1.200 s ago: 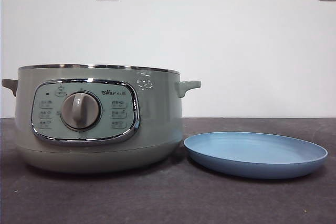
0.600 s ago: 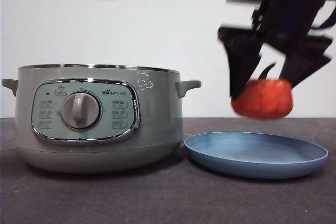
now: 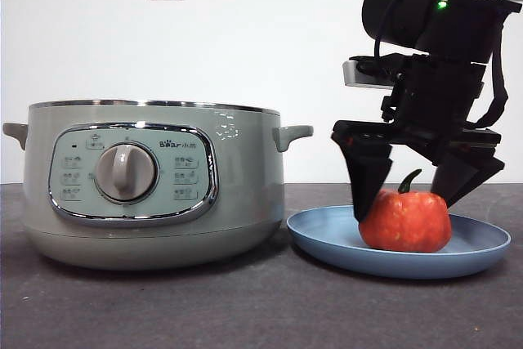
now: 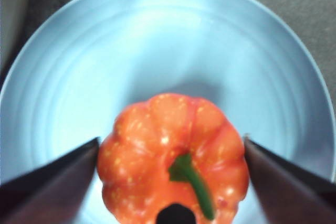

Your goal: Take the pumpkin out from the steamer,put the pumpkin in the blue plate,close the lid

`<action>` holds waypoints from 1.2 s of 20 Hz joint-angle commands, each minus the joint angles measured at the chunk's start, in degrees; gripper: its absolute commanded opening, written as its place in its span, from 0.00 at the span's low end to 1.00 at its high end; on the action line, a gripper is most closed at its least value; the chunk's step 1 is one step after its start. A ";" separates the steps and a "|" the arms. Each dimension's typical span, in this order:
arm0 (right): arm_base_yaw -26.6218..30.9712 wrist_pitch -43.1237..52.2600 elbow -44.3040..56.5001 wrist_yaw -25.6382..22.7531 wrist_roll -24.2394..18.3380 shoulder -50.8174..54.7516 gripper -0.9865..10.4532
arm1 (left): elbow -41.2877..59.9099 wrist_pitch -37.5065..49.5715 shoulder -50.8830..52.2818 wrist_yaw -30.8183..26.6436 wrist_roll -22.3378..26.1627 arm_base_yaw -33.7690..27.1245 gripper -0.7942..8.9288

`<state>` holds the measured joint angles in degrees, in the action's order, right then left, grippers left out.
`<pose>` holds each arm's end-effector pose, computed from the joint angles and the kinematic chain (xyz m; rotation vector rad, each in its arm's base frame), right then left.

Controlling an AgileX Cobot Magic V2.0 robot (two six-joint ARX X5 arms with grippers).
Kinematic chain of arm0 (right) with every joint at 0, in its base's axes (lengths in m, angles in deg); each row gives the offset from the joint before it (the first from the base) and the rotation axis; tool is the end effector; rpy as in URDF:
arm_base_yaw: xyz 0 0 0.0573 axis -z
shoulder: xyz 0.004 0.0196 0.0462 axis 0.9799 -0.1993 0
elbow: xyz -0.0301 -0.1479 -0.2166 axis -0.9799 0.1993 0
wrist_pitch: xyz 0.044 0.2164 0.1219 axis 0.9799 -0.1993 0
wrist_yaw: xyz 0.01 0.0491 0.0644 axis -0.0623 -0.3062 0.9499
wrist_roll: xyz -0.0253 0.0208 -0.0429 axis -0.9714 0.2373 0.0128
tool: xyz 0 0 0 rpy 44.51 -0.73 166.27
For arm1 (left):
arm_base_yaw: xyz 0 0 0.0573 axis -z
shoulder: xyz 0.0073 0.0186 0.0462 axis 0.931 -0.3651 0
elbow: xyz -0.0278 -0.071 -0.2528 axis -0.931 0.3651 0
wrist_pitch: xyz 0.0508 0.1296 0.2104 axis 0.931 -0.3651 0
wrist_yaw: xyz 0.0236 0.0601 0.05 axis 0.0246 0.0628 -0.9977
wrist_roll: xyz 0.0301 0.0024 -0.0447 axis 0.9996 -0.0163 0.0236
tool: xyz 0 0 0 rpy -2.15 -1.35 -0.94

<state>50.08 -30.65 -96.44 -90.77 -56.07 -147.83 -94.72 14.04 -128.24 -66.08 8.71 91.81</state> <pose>0.2717 0.1453 0.1840 -0.2023 1.0984 0.3307 0.1776 -0.0781 0.3924 0.0974 0.2591 -0.4688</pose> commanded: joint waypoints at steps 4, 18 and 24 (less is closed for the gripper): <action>-0.09 -0.33 0.55 0.22 0.85 1.70 0.61 | -0.72 0.37 0.63 0.04 -0.37 0.09 0.07; -0.02 -1.20 0.48 -3.06 1.01 26.73 0.61 | -0.72 0.70 -16.50 4.55 -0.39 1.92 0.07; -0.02 -2.14 0.48 -3.26 1.01 28.61 0.61 | -0.72 2.36 -25.68 4.48 -0.37 3.48 0.07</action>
<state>50.03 -33.02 -96.42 -93.83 -55.59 -119.13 -95.13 15.42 -153.29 -61.87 8.10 94.81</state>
